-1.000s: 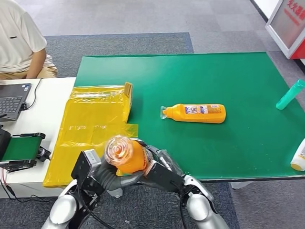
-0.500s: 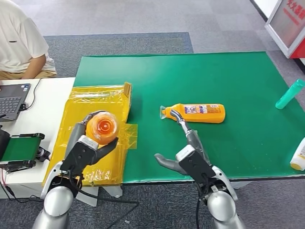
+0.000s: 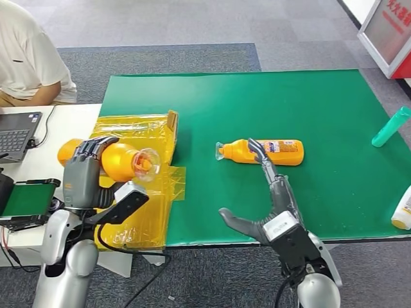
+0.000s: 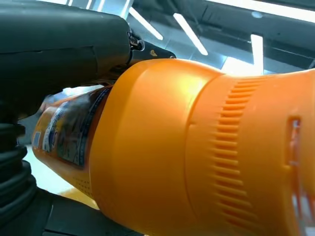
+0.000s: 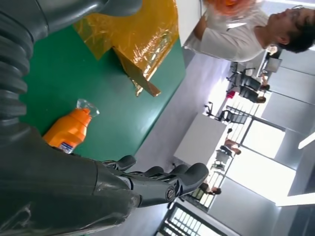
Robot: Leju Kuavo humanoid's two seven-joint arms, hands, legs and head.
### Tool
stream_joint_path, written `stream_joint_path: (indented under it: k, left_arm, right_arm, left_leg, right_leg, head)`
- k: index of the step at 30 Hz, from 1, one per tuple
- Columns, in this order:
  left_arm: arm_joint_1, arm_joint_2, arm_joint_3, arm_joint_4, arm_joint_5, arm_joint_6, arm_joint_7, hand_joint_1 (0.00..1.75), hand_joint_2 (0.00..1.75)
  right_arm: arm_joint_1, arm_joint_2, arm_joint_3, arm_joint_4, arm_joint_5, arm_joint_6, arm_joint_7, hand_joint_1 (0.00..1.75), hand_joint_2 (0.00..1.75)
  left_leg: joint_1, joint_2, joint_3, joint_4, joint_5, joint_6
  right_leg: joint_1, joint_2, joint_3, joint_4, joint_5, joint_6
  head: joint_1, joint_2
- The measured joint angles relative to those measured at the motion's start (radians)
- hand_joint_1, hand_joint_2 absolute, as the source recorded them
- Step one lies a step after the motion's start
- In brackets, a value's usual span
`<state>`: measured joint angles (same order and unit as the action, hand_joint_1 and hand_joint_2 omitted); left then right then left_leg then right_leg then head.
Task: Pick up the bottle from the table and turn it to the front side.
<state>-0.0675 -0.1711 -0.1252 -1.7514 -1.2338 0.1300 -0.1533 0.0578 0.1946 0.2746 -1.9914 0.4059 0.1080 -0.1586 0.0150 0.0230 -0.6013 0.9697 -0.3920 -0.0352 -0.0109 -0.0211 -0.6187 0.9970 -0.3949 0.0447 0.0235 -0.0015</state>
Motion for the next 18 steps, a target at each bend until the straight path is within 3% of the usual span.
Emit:
stream_joint_path:
  k: [7,18]
  left_arm:
    - [-0.042,0.037,0.007,0.124,-0.181,0.037,0.014,1.75,1.75]
    - [-0.088,0.072,0.003,0.292,-0.307,-0.005,0.084,1.75,1.75]
  right_arm:
    - [0.011,-0.002,0.001,-0.081,-0.007,0.000,-0.019,0.00,1.75]
    - [0.032,-0.011,0.001,-0.175,-0.024,0.000,-0.060,0.00,1.75]
  left_leg:
    - [0.000,0.000,0.000,0.000,0.000,0.000]
    - [0.000,0.000,0.000,0.000,0.000,0.000]
  right_leg:
    - [0.000,0.000,0.000,0.000,0.000,0.000]
    - [0.000,0.000,0.000,0.000,0.000,0.000]
  head:
    - [0.000,0.000]
    - [0.000,0.000]
